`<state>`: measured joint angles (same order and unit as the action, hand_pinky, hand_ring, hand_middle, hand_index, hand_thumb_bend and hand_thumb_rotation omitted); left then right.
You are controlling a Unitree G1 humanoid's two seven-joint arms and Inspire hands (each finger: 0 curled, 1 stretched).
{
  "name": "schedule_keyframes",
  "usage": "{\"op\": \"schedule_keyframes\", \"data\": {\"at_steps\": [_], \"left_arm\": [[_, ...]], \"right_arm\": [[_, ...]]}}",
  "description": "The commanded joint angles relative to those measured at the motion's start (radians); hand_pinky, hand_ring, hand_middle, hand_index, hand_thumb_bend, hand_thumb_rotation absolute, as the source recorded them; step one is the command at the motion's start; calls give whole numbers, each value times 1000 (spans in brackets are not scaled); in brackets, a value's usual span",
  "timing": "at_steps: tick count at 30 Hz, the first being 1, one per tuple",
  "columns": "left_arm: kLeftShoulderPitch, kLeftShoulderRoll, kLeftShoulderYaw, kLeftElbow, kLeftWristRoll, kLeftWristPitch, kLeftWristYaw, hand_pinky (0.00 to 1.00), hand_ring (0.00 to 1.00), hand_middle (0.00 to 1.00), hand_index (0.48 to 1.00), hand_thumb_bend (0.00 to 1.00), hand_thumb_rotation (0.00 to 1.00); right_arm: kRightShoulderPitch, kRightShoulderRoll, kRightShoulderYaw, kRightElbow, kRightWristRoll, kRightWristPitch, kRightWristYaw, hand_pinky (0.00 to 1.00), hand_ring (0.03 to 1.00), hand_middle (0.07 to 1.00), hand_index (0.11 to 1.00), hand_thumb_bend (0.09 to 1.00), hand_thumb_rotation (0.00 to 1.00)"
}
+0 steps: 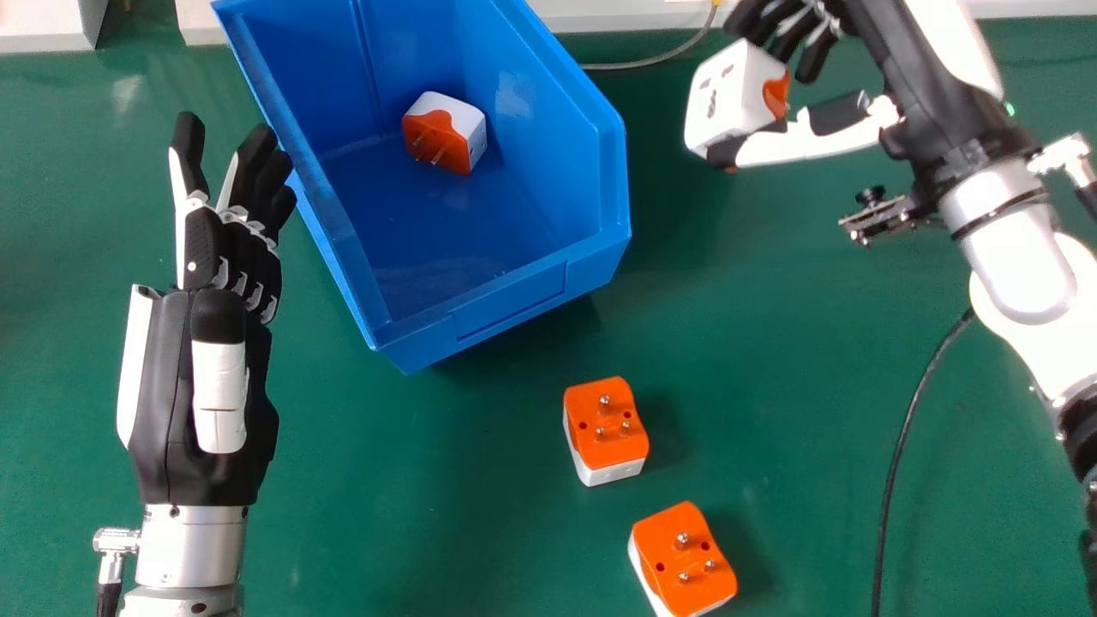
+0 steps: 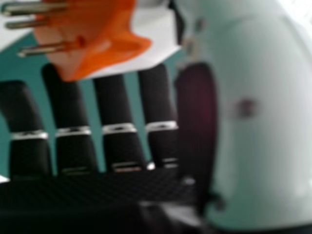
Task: Pick all objects and put in blue box
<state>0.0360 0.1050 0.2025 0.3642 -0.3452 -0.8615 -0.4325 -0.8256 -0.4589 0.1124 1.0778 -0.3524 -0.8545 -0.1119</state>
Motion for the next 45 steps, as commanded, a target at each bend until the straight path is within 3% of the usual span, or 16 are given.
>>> {"op": "schedule_keyframes", "data": {"at_steps": [1, 19, 26, 36, 41, 45], "left_arm": [[-7, 4, 1, -8, 8, -15, 1, 976, 962, 967, 973, 878, 939], [-14, -5, -8, -1, 5, -11, -2, 970, 959, 963, 972, 885, 939], [-19, -2, -9, -1, 1, -6, -4, 969, 959, 961, 971, 888, 938], [-24, 4, -10, -6, 8, 1, -1, 967, 958, 959, 970, 888, 937], [-29, 3, -11, -1, 15, 0, 2, 966, 958, 959, 969, 888, 936], [-31, 5, -11, 1, 19, 4, 3, 965, 957, 958, 969, 888, 935]], "right_arm": [[-57, -3, -24, -30, 36, -40, 4, 338, 399, 493, 527, 515, 0], [-187, 100, -2, -15, 16, -37, 55, 335, 420, 485, 521, 517, 0], [-242, 150, 26, -2, -3, -20, 60, 332, 411, 492, 522, 516, 0], [-312, 263, 102, 33, -114, -8, -81, 333, 407, 494, 525, 516, 0], [-358, 308, 163, 79, -201, 33, -173, 339, 409, 492, 524, 516, 0], [-386, 340, 189, 104, -218, 69, -181, 355, 410, 491, 523, 516, 0]]}}
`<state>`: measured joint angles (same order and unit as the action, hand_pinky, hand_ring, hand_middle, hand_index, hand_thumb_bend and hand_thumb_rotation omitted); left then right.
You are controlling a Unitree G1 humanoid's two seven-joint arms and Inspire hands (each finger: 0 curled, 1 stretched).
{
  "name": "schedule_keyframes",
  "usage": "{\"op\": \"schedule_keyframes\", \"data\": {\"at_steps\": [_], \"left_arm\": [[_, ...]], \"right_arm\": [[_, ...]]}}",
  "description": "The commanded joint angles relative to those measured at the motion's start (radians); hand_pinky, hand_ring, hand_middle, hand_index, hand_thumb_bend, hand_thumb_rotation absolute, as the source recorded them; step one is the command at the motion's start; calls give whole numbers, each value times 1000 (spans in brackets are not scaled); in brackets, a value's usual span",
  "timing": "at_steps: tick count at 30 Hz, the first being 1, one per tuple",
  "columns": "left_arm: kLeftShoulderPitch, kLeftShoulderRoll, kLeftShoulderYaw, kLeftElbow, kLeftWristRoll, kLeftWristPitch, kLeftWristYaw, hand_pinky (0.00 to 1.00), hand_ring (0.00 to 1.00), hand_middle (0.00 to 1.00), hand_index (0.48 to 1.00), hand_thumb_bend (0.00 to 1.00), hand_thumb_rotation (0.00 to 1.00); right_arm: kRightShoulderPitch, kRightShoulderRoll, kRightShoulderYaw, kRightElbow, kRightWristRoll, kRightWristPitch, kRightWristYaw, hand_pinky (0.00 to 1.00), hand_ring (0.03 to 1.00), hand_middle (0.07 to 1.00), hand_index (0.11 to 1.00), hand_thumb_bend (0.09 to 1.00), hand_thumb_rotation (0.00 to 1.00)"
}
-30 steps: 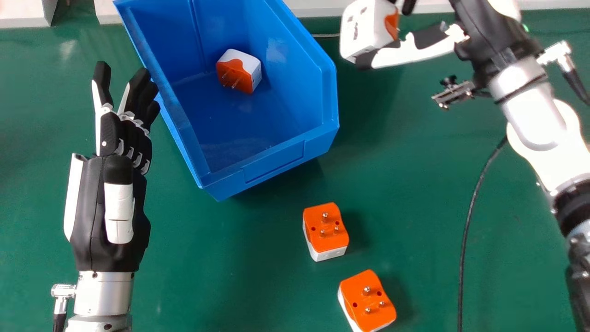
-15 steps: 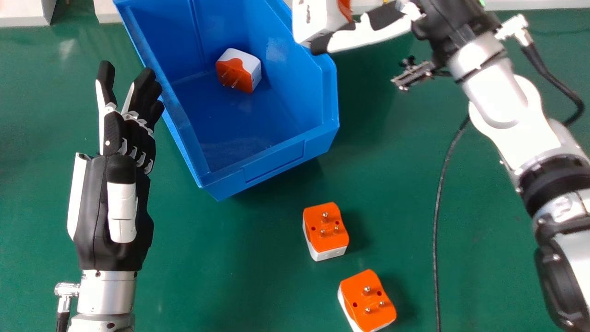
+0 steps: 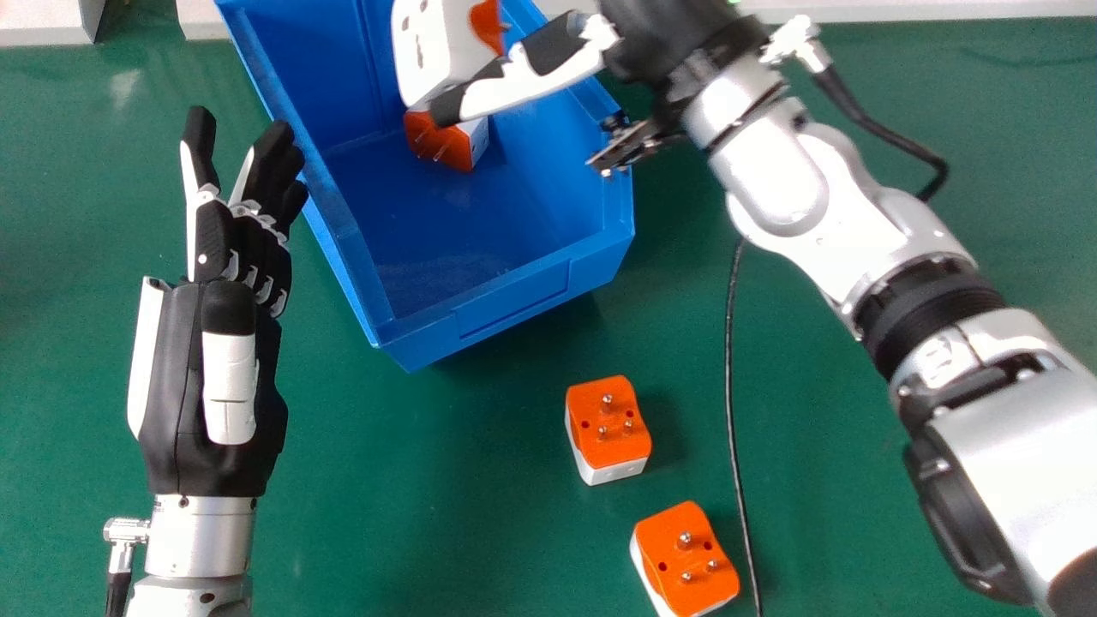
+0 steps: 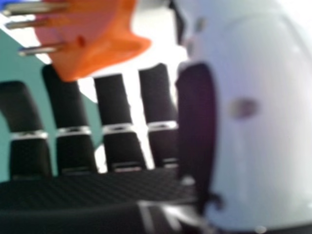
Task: Pick all objects and put in blue box
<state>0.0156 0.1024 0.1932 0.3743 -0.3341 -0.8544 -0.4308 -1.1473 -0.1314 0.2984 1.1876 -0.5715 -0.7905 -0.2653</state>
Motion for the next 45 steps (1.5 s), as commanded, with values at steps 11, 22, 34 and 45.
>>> {"op": "schedule_keyframes", "data": {"at_steps": [11, 22, 34, 45], "left_arm": [[-9, 7, -1, -16, 12, -10, 8, 963, 957, 957, 967, 889, 934], [-14, 4, -1, -6, 16, -28, 14, 961, 957, 955, 965, 891, 934], [-10, 6, 1, -8, 11, -31, 14, 959, 954, 955, 963, 892, 933], [-17, 8, 5, 6, 16, -38, 14, 960, 952, 958, 963, 879, 931]], "right_arm": [[-104, 62, 64, 53, -34, 120, -41, 388, 417, 491, 517, 518, 0], [-112, 74, 88, 87, -59, 191, -53, 385, 404, 495, 529, 516, 0], [-111, 65, 95, 102, -45, 218, -7, 460, 506, 585, 596, 695, 9], [-108, 57, 63, 94, 4, 198, 112, 669, 757, 816, 802, 954, 168]]}}
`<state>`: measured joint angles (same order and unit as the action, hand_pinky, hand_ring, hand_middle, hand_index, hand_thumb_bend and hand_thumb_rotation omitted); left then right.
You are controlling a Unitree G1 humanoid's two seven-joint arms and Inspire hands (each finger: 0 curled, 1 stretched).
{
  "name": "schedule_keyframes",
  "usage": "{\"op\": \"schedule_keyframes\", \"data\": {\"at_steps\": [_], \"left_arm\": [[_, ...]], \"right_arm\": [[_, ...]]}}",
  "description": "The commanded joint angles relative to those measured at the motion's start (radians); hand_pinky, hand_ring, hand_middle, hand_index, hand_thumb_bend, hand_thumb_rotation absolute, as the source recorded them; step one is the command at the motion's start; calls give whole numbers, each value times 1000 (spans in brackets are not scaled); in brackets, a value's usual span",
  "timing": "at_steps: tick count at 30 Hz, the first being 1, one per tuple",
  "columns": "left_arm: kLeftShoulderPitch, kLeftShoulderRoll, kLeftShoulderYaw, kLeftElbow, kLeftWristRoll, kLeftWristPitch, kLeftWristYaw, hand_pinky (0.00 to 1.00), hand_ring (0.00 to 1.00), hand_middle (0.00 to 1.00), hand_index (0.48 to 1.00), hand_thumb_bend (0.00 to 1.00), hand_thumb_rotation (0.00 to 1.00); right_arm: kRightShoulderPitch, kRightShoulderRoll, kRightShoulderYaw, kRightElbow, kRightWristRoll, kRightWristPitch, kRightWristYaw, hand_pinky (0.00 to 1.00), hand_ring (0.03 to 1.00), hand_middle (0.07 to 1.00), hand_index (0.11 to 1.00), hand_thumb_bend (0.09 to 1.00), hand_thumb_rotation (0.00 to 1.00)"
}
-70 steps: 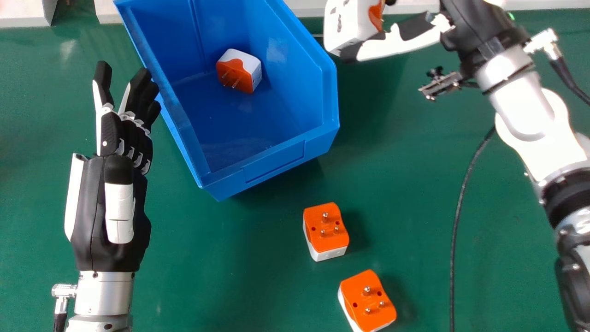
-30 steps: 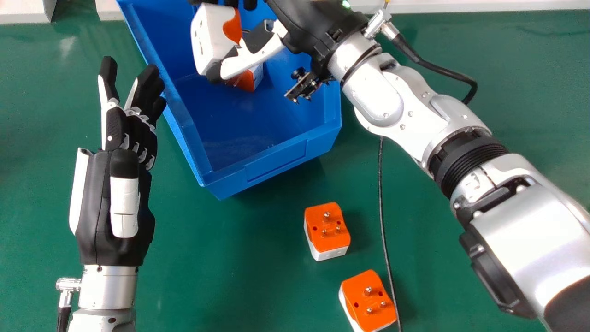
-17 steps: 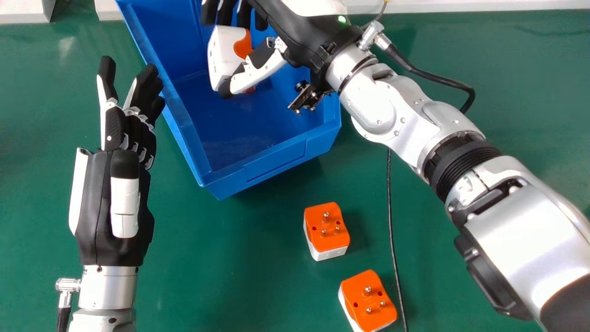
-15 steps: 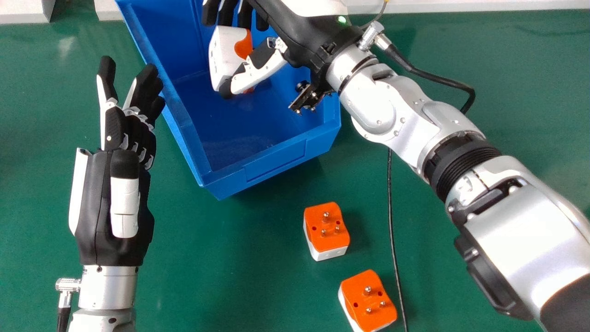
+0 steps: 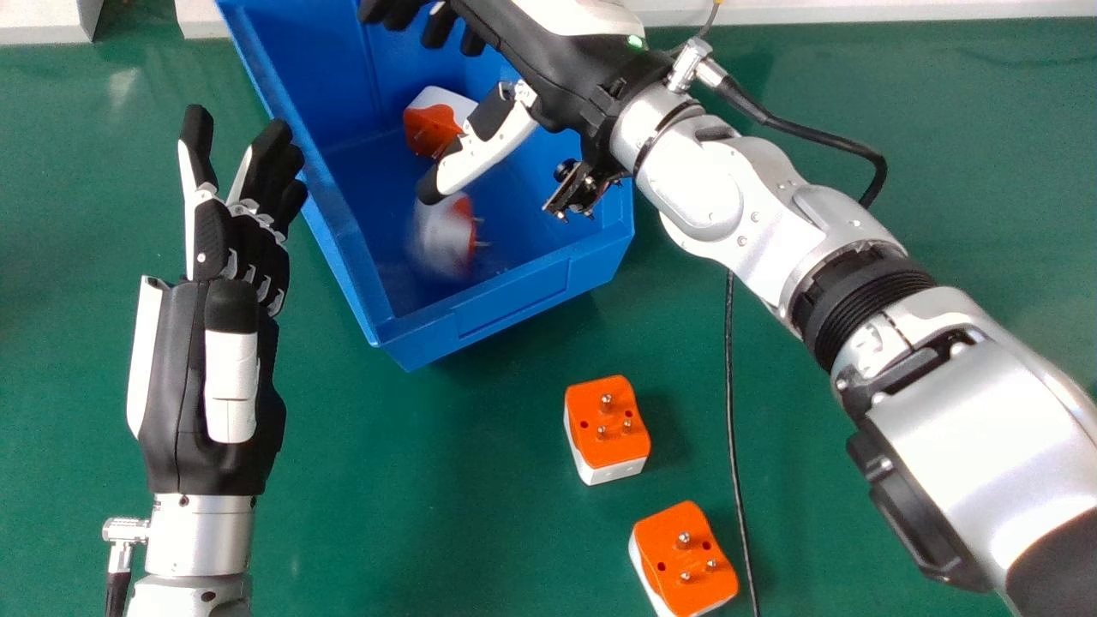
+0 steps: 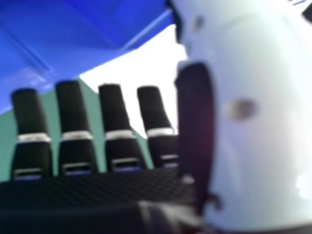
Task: Pick all objects and put in blue box
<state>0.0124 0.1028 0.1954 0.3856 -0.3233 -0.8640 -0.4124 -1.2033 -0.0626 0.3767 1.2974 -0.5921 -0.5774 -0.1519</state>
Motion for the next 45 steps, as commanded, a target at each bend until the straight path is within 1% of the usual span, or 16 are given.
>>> {"op": "schedule_keyframes", "data": {"at_steps": [1, 5, 8, 11, 13, 15, 17, 20, 21, 25, 27, 30, 35, 40, 42, 45], "left_arm": [[-14, 7, 2, -6, 5, -28, -4, 960, 952, 958, 963, 872, 931], [-14, 5, 1, -8, 8, -29, -1, 962, 953, 960, 963, 848, 932], [-14, 2, 0, -7, 9, -31, 1, 962, 953, 960, 963, 841, 932], [-16, 2, 0, -5, 10, -33, 1, 961, 953, 960, 962, 837, 932], [-14, 2, 0, -8, 9, -33, 1, 958, 952, 960, 962, 835, 932], [-11, 2, 0, -13, 7, -31, 1, 956, 952, 960, 962, 834, 932], [-6, 1, -1, -18, 7, -30, 3, 955, 951, 960, 962, 834, 932], [1, -2, -3, -27, 9, -30, 5, 954, 951, 960, 962, 839, 932], [3, -2, -4, -30, 8, -30, 5, 954, 951, 960, 962, 839, 932], [6, -4, -3, -30, 7, -26, 9, 957, 952, 960, 962, 855, 932], [7, -6, -4, -30, 8, -24, 10, 957, 952, 960, 963, 858, 932], [11, -7, -5, -33, 8, -23, 11, 962, 954, 961, 964, 864, 932], [19, -7, -4, -45, 9, -16, 19, 964, 954, 961, 964, 865, 931], [22, -8, -7, -45, 19, -17, 27, 966, 953, 962, 966, 873, 932], [24, -5, -6, -47, 17, -16, 28, 967, 953, 962, 966, 874, 931], [25, 0, -5, -53, 8, -10, 24, 967, 953, 962, 966, 874, 931]], "right_arm": [[-52, -13, -17, -16, 26, -18, 0, 685, 773, 832, 816, 964, 188], [-52, -15, -22, -16, 30, -27, 5, 732, 826, 882, 865, 989, 251], [-51, -17, -32, -15, 41, -34, 28, 751, 845, 900, 881, 996, 266], [-47, -32, -45, -24, 62, -63, 59, 770, 868, 922, 899, 999, 279], [-41, -42, -53, -32, 74, -85, 69, 780, 882, 934, 910, 1000, 286], [-20, -61, -63, -49, 86, -130, 67, 789, 891, 943, 919, 1000, 296], [7, -81, -74, -67, 97, -179, 63, 797, 895, 945, 923, 1000, 308], [60, -119, -91, -104, 120, -258, 66, 818, 902, 948, 930, 1000, 394], [82, -134, -98, -121, 129, -285, 70, 818, 902, 948, 930, 1000, 394], [168, -196, -138, -185, 189, -386, 105, 833, 905, 945, 933, 1000, 525], [213, -224, -160, -223, 217, -423, 117, 832, 905, 942, 932, 1000, 546], [281, -260, -188, -292, 238, -453, 116, 831, 902, 931, 929, 1000, 610], [424, -336, -243, -399, 283, -490, 132, 821, 897, 923, 926, 1000, 652], [521, -379, -276, -465, 347, -502, 185, 765, 879, 908, 912, 979, 671], [557, -394, -292, -487, 350, -509, 186, 747, 873, 902, 907, 964, 662], [616, -417, -318, -519, 342, -513, 177, 736, 868, 899, 905, 960, 655]]}}
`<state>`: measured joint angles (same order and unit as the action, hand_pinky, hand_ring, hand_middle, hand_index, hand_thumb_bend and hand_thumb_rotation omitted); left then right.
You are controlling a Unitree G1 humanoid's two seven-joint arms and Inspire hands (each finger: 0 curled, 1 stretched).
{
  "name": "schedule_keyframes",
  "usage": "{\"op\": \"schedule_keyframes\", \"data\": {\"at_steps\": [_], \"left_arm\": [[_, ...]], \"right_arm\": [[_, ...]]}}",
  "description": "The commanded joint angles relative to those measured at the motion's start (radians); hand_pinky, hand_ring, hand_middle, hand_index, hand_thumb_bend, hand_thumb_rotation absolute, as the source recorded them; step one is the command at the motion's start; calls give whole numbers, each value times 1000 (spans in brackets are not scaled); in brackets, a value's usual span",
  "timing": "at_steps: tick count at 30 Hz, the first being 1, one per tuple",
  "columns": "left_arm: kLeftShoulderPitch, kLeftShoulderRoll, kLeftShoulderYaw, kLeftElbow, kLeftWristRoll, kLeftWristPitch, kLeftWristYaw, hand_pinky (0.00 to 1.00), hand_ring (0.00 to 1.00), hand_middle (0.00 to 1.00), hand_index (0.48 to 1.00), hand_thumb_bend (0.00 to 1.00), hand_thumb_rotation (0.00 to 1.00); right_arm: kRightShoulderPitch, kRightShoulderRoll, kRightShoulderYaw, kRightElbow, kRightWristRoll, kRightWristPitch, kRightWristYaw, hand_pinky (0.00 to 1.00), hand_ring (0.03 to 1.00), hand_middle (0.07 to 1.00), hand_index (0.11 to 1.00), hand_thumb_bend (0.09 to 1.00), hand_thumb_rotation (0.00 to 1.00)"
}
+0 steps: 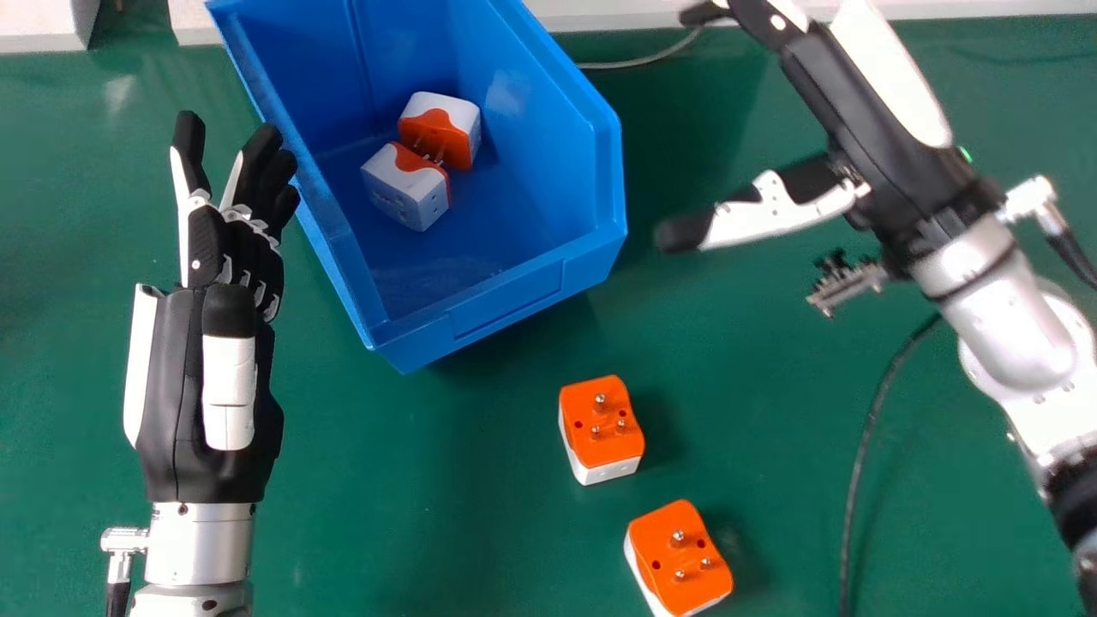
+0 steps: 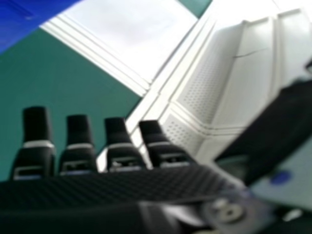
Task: Pick all objects and put in blue box
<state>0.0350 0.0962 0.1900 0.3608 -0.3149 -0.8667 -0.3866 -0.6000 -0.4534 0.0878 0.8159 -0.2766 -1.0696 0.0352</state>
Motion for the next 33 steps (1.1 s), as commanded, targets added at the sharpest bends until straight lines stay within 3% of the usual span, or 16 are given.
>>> {"op": "schedule_keyframes", "data": {"at_steps": [1, 6, 15, 22, 33], "left_arm": [[3, 7, 1, -29, -2, -7, -2, 967, 953, 963, 966, 875, 931], [5, 2, 2, -30, 2, -13, 1, 969, 953, 963, 967, 876, 929], [2, 1, 1, -22, -2, -17, -5, 971, 952, 964, 968, 878, 927], [8, 4, 1, -28, -15, -12, -17, 973, 948, 964, 969, 880, 927], [15, 1, 4, -26, -20, -22, -28, 975, 945, 963, 969, 883, 928]], "right_arm": [[26, -30, -37, -46, 22, -20, -14, 729, 864, 897, 903, 958, 649], [105, -49, -78, -76, 17, -30, -33, 713, 857, 892, 900, 955, 632], [272, -39, -115, -104, 31, -37, -37, 694, 834, 883, 898, 967, 596], [411, -21, -108, -172, 93, -12, 5, 691, 825, 880, 902, 987, 547], [574, -8, -75, -239, 186, 22, 129, 702, 829, 882, 904, 993, 471]]}}
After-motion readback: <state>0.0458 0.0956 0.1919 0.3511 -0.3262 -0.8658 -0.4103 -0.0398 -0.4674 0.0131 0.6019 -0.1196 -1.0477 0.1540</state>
